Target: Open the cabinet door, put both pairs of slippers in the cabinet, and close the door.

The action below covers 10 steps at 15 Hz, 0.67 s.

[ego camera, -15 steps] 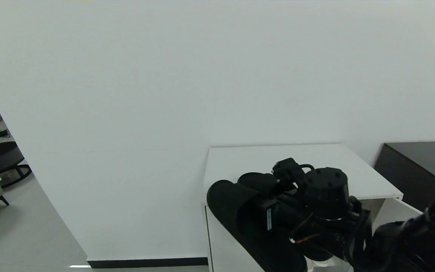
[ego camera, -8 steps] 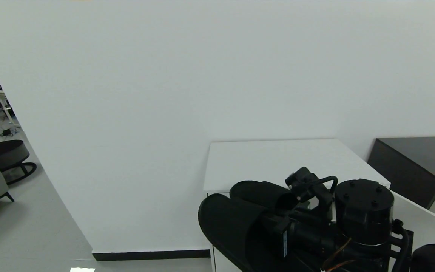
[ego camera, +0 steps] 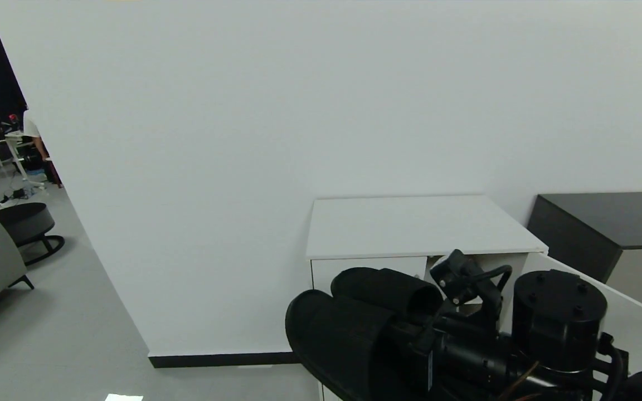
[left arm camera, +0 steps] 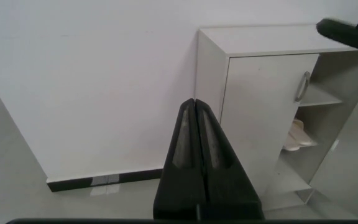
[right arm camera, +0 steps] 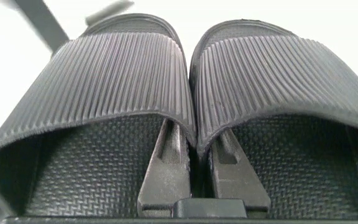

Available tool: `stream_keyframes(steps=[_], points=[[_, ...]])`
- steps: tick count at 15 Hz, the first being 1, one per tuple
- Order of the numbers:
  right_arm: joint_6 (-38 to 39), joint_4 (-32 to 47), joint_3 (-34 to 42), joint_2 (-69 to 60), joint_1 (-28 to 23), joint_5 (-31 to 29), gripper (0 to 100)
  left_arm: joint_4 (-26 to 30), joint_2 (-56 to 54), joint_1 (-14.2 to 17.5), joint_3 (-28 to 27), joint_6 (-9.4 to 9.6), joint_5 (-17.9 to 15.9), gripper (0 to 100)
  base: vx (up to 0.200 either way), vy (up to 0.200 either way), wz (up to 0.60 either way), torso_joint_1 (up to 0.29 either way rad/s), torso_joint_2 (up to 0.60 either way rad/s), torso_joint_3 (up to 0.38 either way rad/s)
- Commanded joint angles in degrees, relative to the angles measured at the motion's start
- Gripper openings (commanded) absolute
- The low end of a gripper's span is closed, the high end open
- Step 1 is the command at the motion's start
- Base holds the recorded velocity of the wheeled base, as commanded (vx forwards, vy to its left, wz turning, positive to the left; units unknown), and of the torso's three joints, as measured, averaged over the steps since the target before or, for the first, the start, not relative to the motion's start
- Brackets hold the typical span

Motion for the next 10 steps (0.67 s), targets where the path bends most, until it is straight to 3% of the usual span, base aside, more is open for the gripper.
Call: stream_keyframes(steps=[1, 4, 7, 10], points=[[0.08, -3.44, 3.53, 0.53, -0.45, 3.75, 0, 0.01, 0.09, 0.0, 0.0, -0.02, 0.0, 0, 0.0, 0.0, 0.0, 0.0, 0.0, 0.0], [0.08, -9.51, 6.87, 2.47, -1.68, 8.85, 0, 0.01, 0.09, 0.0, 0.0, -0.02, 0.0, 0, 0.0, 0.0, 0.0, 0.0, 0.0, 0.0], [-0.18, -23.57, 10.47, 8.53, -1.68, 9.99, 0, 0.01, 0.09, 0.0, 0.0, -0.11, 0.0, 0, 0.0, -0.2, 0.0, 0.004, 0.0, -0.001], [-0.8, -24.54, 12.06, 9.67, -1.68, 12.36, 0, 0.01, 0.09, 0.0, 0.0, -0.11, 0.0, 0, 0.0, -0.2, 0.0, 0.007, 0.0, 0.001]])
